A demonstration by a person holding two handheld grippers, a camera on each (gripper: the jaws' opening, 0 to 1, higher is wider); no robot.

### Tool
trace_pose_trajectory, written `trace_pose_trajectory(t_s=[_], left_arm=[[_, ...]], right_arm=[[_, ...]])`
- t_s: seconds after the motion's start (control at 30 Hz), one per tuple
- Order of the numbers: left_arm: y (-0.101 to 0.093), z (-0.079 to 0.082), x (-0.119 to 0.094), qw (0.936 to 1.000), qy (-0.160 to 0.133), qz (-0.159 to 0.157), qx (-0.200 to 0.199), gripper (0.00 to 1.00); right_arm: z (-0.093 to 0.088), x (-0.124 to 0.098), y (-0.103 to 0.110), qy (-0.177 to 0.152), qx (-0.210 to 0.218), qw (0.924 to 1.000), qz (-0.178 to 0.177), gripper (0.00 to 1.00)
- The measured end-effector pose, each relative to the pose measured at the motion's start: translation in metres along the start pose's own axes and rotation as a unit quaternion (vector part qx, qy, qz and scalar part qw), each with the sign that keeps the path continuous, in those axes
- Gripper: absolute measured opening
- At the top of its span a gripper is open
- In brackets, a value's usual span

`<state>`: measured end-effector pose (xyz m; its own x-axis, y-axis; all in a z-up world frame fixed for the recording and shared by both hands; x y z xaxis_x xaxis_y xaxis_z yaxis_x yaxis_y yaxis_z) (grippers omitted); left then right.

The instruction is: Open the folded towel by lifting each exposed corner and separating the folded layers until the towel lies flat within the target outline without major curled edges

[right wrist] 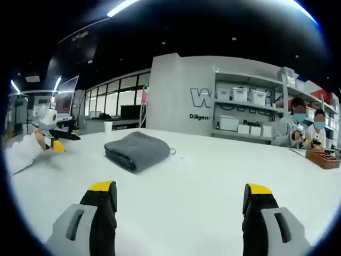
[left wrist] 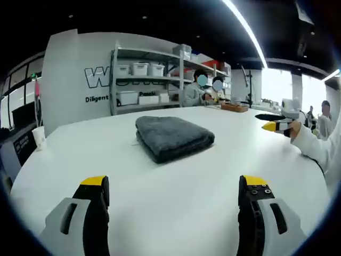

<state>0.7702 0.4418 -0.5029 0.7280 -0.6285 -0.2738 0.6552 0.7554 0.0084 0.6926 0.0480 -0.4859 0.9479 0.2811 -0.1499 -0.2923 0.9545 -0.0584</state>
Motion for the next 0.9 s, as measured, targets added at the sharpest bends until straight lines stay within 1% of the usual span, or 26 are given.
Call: trace_pose_trajectory(t_s=[0.9], left_arm=[[0.0016, 0.0012, -0.0014, 1.0, -0.002, 0.005, 0.003, 1.0]], right_arm=[[-0.0011, 0.0015, 0.0058, -0.001, -0.003, 1.0, 0.009, 1.0]])
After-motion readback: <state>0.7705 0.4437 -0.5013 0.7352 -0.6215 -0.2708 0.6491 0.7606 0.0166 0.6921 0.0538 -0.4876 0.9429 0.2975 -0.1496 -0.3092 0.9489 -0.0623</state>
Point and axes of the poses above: the point that each gripper's makers call its tool centre point, and the gripper's own axes: x roughly forward along the fingers, y roughly to its left, z roughly out of its top, the point moved 3 cm from there along -x, roughly backward along the fingers, and after that the axes turned 5 degrees about z, right-handed, at the moved point
